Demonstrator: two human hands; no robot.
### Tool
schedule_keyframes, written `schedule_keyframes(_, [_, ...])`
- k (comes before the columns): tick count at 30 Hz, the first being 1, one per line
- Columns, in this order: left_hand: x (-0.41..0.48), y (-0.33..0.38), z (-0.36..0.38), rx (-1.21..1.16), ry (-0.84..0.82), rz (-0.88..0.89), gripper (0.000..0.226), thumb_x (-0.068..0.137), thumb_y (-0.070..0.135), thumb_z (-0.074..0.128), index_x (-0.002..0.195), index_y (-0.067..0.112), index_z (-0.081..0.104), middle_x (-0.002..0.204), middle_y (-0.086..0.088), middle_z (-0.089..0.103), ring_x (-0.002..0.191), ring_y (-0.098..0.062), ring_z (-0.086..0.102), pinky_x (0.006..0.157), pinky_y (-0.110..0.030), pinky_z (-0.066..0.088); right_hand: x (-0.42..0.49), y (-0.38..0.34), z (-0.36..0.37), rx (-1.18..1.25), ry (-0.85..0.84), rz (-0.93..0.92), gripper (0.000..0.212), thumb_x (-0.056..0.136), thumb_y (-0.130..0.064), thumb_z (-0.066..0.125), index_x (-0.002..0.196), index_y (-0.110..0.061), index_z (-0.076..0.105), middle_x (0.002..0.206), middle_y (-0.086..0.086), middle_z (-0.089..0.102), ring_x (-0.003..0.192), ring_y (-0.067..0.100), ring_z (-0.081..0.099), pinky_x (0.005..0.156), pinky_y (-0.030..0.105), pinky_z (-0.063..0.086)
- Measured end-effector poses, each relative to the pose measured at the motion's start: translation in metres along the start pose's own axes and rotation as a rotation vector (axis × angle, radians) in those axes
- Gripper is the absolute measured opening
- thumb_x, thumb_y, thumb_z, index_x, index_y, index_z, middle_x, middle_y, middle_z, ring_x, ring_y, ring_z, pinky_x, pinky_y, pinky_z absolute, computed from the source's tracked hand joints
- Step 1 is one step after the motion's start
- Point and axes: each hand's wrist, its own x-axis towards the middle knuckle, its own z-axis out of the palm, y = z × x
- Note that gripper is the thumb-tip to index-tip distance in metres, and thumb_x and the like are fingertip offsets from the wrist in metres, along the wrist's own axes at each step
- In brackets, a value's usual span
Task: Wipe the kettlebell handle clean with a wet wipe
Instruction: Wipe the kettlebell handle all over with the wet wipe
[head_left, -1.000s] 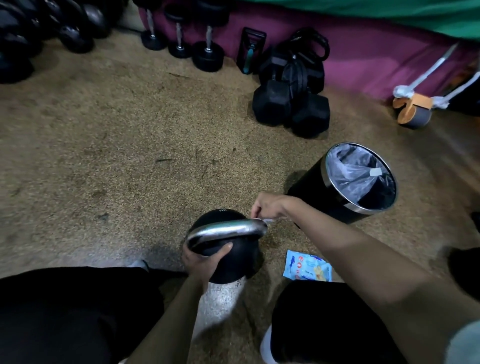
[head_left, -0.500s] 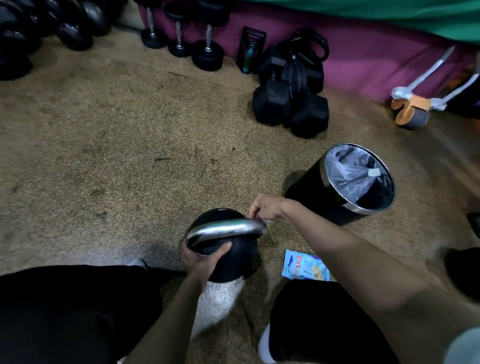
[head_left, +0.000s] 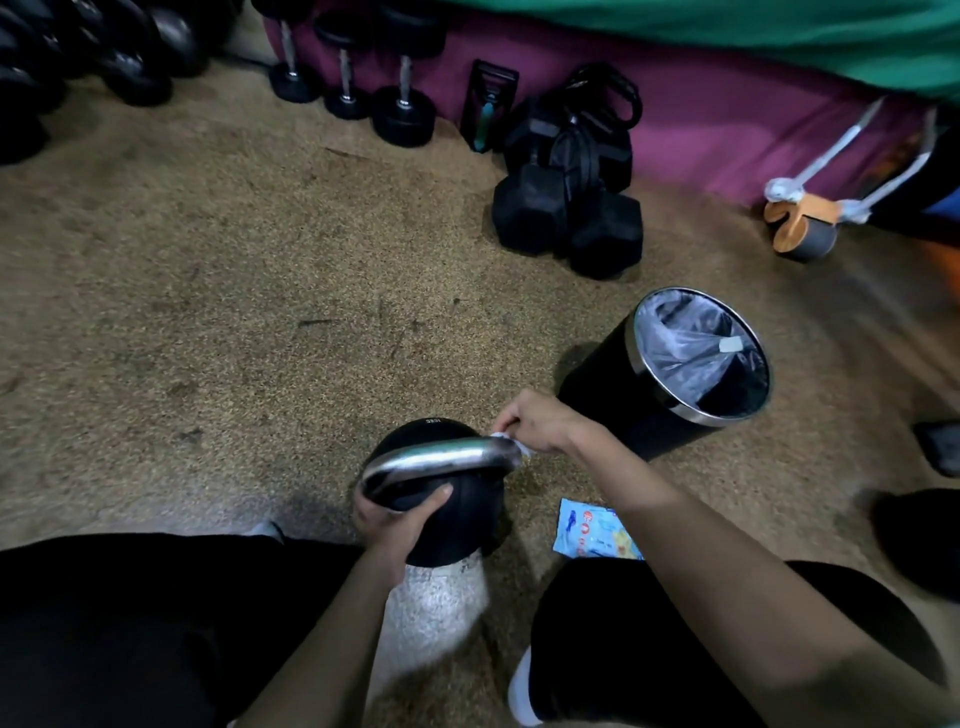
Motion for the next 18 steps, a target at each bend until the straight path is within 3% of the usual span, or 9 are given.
schedule_keyframes(3, [0.004,-0.005,-0.002,0.001,0.004,-0.004,0.133,0.056,0.029,0.110,0.164,0.022,0.033,0.167,-0.012,0.041,0.152,-0.033,0.046,0.125,-0.045,0.041,-0.009,0.003,-0.003,0.026,0.068,-0.054,0.035,0.079,0.005,0.052,0.095,-0.017,0.076,0.091,0.001,0.074,0.085,0.007,0.063,0.074,0.014,0.045])
schedule_keyframes(8, [0.003,-0.004,-0.001,-0.019,-0.018,0.008,0.150,0.034,0.050,0.106,0.162,0.025,0.033,0.166,-0.011,0.042,0.150,-0.032,0.048,0.125,-0.049,0.042,-0.017,0.013,-0.003,-0.002,0.128,-0.032,0.031,0.079,0.002,0.057,0.094,-0.017,0.076,0.096,0.000,0.075,0.095,0.009,0.064,0.096,0.021,0.045])
schedule_keyframes(13, [0.007,-0.006,0.000,-0.010,0.001,-0.010,0.130,0.057,0.027,0.110,0.162,0.020,0.034,0.165,-0.011,0.044,0.150,-0.032,0.048,0.126,-0.048,0.041,-0.020,0.003,0.009,0.070,0.236,-0.005,0.026,0.084,0.000,0.056,0.094,-0.014,0.076,0.098,0.003,0.074,0.094,0.012,0.066,0.084,0.013,0.044])
schedule_keyframes(16, [0.007,-0.004,0.000,0.009,0.007,-0.008,0.146,0.038,0.045,0.110,0.161,0.022,0.035,0.163,-0.011,0.047,0.148,-0.032,0.051,0.125,-0.049,0.042,-0.033,0.004,0.019,0.107,0.361,-0.022,0.021,0.085,-0.003,0.058,0.093,-0.012,0.075,0.095,0.004,0.074,0.090,0.015,0.065,0.074,0.013,0.038])
schedule_keyframes(18, [0.007,-0.003,0.000,0.017,0.002,-0.027,0.144,0.043,0.044,0.111,0.162,0.022,0.034,0.164,-0.011,0.045,0.148,-0.033,0.050,0.125,-0.050,0.043,-0.040,0.009,0.026,0.132,0.427,-0.004,0.018,0.086,-0.005,0.060,0.094,-0.011,0.075,0.096,0.005,0.074,0.091,0.018,0.065,0.072,0.012,0.035])
